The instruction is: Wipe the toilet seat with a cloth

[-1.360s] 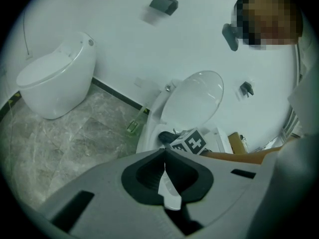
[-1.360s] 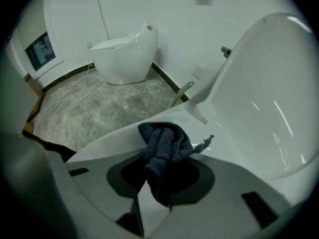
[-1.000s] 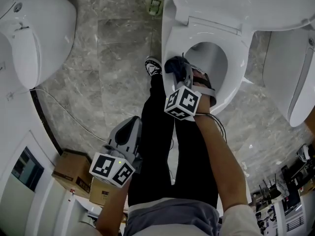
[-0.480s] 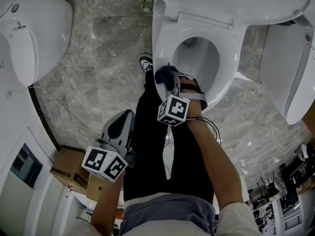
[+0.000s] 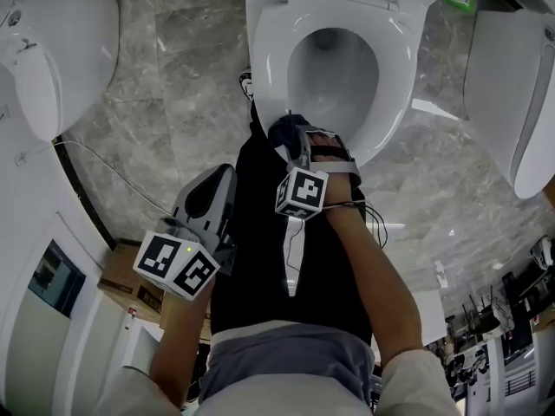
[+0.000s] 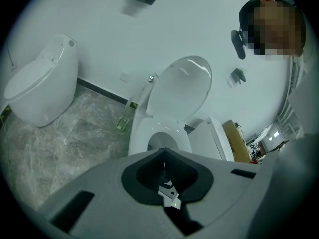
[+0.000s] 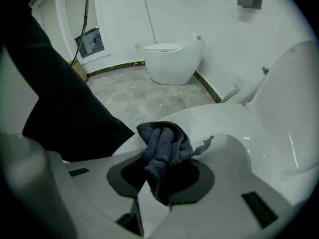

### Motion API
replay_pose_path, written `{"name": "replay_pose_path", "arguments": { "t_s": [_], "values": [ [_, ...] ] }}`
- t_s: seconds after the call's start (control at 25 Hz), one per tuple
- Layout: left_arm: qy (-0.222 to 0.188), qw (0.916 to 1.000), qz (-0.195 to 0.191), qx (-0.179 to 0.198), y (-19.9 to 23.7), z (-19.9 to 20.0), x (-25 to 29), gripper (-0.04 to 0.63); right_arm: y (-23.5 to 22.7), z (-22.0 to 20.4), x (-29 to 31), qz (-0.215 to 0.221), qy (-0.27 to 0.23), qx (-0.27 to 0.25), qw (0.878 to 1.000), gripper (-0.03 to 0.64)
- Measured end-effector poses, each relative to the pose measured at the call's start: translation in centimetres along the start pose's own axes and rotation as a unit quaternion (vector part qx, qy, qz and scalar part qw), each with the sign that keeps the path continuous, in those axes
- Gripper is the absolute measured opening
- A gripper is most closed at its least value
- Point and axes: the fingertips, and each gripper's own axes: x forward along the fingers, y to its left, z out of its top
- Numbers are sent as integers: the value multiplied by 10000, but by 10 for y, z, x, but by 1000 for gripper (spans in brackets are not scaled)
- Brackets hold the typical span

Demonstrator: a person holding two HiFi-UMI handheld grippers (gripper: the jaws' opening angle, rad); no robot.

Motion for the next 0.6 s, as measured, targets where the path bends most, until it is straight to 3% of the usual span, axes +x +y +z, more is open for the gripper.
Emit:
{"name": "replay_pose_path", "arguments": {
  "t_s": [0.24,0.6],
  "values": [
    [144,9997,-108,163,-18,-11,6,11,40,-30,-16,88,47,579,9983,98],
    [416,9971,-348,538,-53,-35,15,11,63,-59,-38,51,-108,818,9966,98]
  ]
}}
